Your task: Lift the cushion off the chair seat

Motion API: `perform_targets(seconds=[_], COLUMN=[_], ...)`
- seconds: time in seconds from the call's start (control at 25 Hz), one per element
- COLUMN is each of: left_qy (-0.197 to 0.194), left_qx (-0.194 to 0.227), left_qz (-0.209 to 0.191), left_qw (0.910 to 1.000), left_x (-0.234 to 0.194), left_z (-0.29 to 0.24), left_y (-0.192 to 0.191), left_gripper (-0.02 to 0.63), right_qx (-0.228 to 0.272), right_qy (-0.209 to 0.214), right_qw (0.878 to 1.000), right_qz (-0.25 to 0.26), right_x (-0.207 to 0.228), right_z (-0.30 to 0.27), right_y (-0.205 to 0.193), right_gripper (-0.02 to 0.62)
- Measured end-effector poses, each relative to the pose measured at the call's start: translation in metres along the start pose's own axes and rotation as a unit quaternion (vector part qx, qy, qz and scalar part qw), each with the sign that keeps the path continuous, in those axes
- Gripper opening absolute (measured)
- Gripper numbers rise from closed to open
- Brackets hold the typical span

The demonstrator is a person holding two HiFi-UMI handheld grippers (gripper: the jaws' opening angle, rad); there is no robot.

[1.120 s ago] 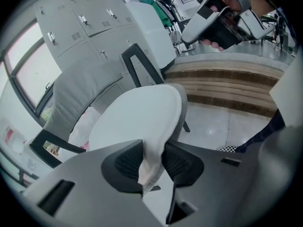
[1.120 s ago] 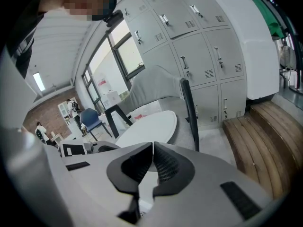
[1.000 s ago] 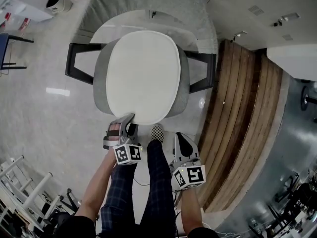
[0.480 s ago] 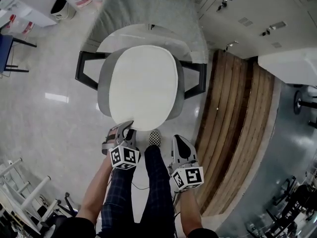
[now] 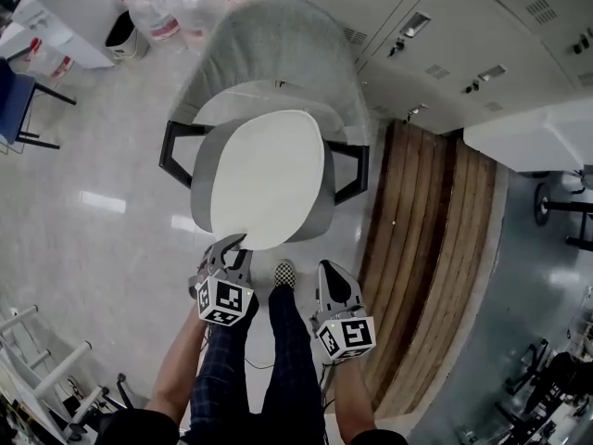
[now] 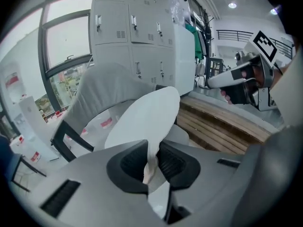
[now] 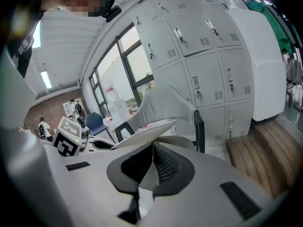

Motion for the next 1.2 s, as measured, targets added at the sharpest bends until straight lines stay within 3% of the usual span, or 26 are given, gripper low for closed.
perform_targets(seconds=[0.4, 1.04, 1.2], left_qy=[0.028, 0.04, 0.057], left_qx=[0.04, 0.088, 0.117], left_qz=[0.05, 0.08, 0.087], left_qw=[0.9975, 0.9921, 0.9877], left_x=[-0.04, -0.075, -0.086], left_z=[0.055, 0.189, 0.229], left_y=[0.054, 0.139, 0.167], left_gripper=[0.055, 0.048, 0.048], right_qx=[0.002, 0.023, 0.038], right_qy=[0.004, 0.007, 0.006], right_qw=[0.999, 0.995, 0.993], right_qz=[0.038, 0.102, 0.111], right_x=[-0.035, -0.11, -0.128], right_z=[0.009, 0.044, 0.063], right_y=[0.053, 0.163, 0.187], right_gripper=[0.029, 0.029, 0.029])
Point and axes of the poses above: the fingertips, and each gripper's own axes: z backward along the fingers, x to its right, y out of its top, the point moved 8 cm from there along z, backward along the fingers, and after that the axes turned 11 degrees about y, right-handed, at the moved point
